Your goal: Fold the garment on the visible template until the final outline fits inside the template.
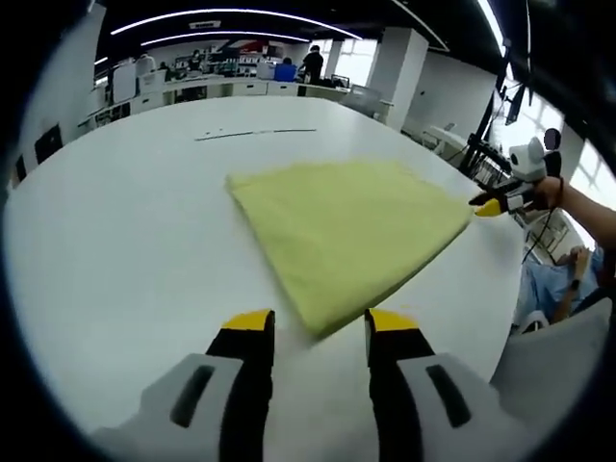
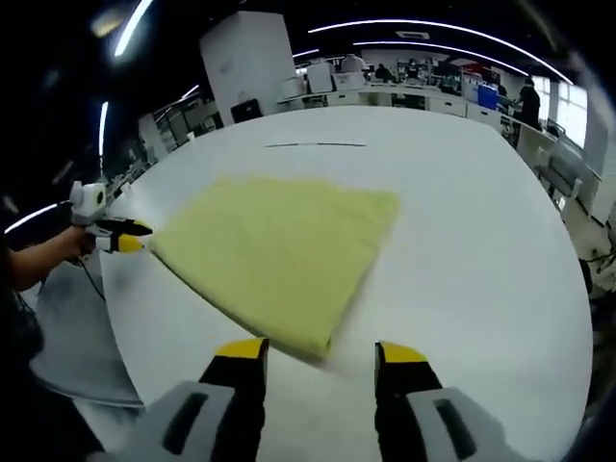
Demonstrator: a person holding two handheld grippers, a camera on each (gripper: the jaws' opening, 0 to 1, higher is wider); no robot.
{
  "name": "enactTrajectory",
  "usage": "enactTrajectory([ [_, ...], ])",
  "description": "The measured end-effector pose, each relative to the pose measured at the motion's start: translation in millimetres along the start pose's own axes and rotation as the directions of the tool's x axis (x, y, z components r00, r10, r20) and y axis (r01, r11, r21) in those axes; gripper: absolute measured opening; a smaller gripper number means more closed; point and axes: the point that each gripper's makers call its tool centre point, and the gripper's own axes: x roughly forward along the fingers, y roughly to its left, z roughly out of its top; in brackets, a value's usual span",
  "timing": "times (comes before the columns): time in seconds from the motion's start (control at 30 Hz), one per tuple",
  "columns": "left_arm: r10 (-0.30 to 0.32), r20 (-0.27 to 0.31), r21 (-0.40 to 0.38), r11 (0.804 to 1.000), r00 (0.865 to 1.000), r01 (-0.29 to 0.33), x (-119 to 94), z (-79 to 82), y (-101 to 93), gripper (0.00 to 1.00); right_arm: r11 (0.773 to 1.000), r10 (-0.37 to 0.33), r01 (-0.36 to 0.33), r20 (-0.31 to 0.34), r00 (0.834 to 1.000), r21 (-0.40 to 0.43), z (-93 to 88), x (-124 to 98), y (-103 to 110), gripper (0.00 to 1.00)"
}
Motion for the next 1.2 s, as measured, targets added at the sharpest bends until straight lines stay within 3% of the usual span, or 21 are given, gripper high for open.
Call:
enactTrajectory([
  [0.33, 0.015, 0.068, -0.012, 1.000, 0.998, -0.015, -27.7, 20.3, -13.8, 0.68, 1.000, 0.019, -0.019, 0.071, 0.997, -0.010, 22.0, -24.5, 31.9, 0.80],
  [0.47, 0.036, 0.110, -0.028, 0.999, 0.993, -0.033, -39.7, 31.1, -15.4, 0.73, 1.000, 0.018, -0.015, 0.099, 0.995, -0.024, 31.2, -35.7, 41.4, 0.86],
  [0.63, 0.070, 0.142, -0.066, 0.996, 0.987, -0.061, -55.0, 34.7, -19.2, 0.82, 1.000, 0.004, -0.002, 0.127, 0.992, -0.018, 39.4, -48.7, 51.4, 1.00],
  [0.83, 0.080, 0.134, -0.094, 0.993, 0.988, -0.068, -66.9, 30.4, -25.8, 0.90, 0.998, -0.032, 0.039, 0.133, 0.991, -0.056, 43.6, -59.1, 60.6, 1.00],
  [1.0, 0.096, 0.137, -0.083, 0.993, 0.986, -0.085, -74.5, 31.7, -29.7, 0.99, 0.999, -0.052, 0.054, 0.181, 0.982, -0.005, 50.5, -64.5, 64.0, 1.00],
  [1.2, 0.111, 0.117, -0.057, 0.993, 0.987, -0.105, -79.6, 28.1, -28.7, 0.99, 0.999, -0.041, 0.044, 0.163, 0.986, -0.019, 51.2, -64.2, 74.4, 1.00],
])
